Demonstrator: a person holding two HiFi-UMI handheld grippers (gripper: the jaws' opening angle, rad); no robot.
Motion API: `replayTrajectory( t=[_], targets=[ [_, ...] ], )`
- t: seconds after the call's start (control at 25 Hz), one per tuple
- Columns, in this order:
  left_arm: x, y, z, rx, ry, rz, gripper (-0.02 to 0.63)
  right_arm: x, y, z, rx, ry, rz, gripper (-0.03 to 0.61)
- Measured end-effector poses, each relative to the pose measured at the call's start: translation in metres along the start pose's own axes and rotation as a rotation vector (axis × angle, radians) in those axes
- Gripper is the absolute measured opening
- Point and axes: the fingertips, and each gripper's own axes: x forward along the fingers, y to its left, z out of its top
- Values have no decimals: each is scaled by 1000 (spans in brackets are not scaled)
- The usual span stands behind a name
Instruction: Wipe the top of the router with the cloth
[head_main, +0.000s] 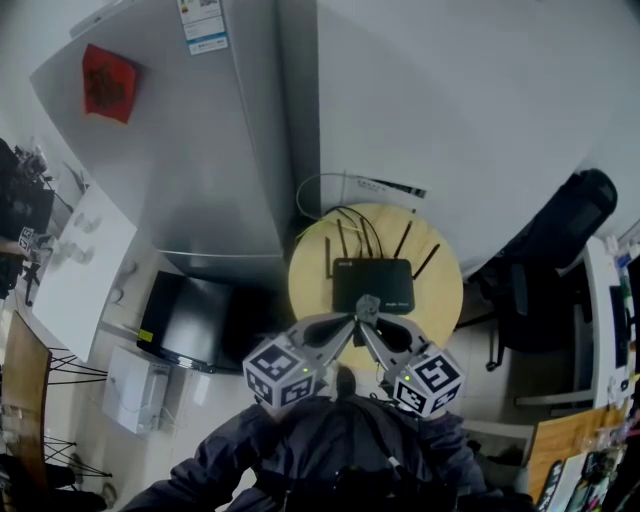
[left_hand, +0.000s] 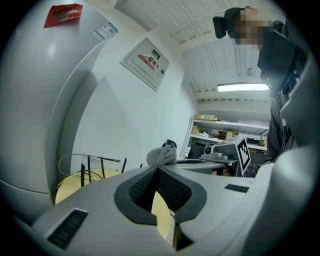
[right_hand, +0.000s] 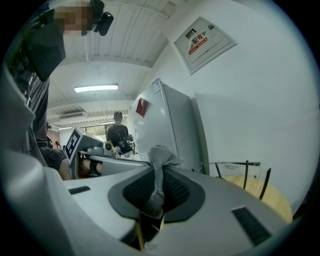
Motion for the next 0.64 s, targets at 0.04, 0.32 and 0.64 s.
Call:
replayTrajectory(
  t=[0.04, 0.32, 0.64],
  targets=[
    [0, 1, 0, 0, 1, 0, -6, 0, -1, 0, 2, -1, -1, 66],
    [-2, 5, 2, -1, 1, 6, -6, 2, -4, 2, 14, -7, -7, 67],
    [-4, 9, 1, -4, 0, 9, -6, 5, -5, 2, 17, -11, -7, 66]
  ],
)
